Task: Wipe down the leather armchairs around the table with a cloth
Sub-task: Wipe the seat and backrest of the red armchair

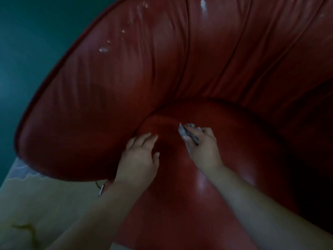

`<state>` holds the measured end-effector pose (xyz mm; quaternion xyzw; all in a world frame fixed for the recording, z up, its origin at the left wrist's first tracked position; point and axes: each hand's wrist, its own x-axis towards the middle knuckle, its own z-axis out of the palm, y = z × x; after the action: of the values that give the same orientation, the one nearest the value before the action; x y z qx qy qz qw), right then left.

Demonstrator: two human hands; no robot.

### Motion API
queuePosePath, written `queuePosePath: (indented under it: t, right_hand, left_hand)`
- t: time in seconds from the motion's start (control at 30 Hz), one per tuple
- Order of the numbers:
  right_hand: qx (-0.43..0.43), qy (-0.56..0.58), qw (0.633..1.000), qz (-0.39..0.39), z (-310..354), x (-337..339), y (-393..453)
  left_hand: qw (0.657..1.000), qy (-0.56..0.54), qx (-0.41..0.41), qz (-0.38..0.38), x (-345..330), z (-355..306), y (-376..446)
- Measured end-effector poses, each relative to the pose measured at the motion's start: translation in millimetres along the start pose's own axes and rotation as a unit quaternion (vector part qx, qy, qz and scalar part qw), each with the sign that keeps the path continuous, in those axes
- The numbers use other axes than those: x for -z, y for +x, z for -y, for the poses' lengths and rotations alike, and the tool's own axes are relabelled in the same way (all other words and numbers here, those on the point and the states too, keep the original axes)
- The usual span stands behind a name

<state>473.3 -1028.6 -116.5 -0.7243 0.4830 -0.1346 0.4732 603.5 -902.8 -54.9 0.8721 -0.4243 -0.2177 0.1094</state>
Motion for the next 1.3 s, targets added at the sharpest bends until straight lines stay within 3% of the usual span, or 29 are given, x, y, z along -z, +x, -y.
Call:
queuePosePath:
  t: [0.27, 0.47, 0.57, 0.77, 0.87, 1.0, 1.13, 1.3]
  right_hand:
    - [0.033, 0.012, 0.999, -0.038, 85.9, 29.3, -30.5]
    - [0.043, 0.065, 0.995, -0.066, 127.5, 24.0, -48.8]
    - [0.032, 0.093, 0.991, -0.091, 142.7, 7.4, -48.5]
    - [0.033, 0.143, 0.981, -0.126, 187.4, -31.4, -45.2]
    - [0.094, 0.124, 0.974, -0.165, 216.9, -53.7, -40.4]
    - [0.2, 0.029, 0.964, -0.174, 242.2, -98.0, -41.7]
    - [0.198, -0.049, 0.956, -0.21, 222.8, -116.3, -36.8]
    - [0.085, 0.027, 0.96, -0.266, 187.4, -104.1, -35.3]
  left_hand:
    - [0.995, 0.001, 0.013, -0.097, 75.6, -12.3, -49.0]
    - [0.973, -0.007, -0.067, -0.22, 134.1, -16.7, -55.5]
    - [0.964, -0.012, -0.061, -0.257, 163.5, -0.1, -39.9]
    - [0.977, -0.1, -0.02, -0.188, 196.7, 61.8, 1.0]
    - [0.983, -0.161, 0.015, -0.082, 203.5, 85.3, 20.9]
    - [0.954, -0.299, -0.009, 0.027, 194.7, 99.2, 32.9]
    - [0.962, -0.268, -0.046, -0.003, 184.1, 103.4, 34.1]
    - [0.964, -0.26, -0.062, -0.021, 175.8, 113.0, 35.7]
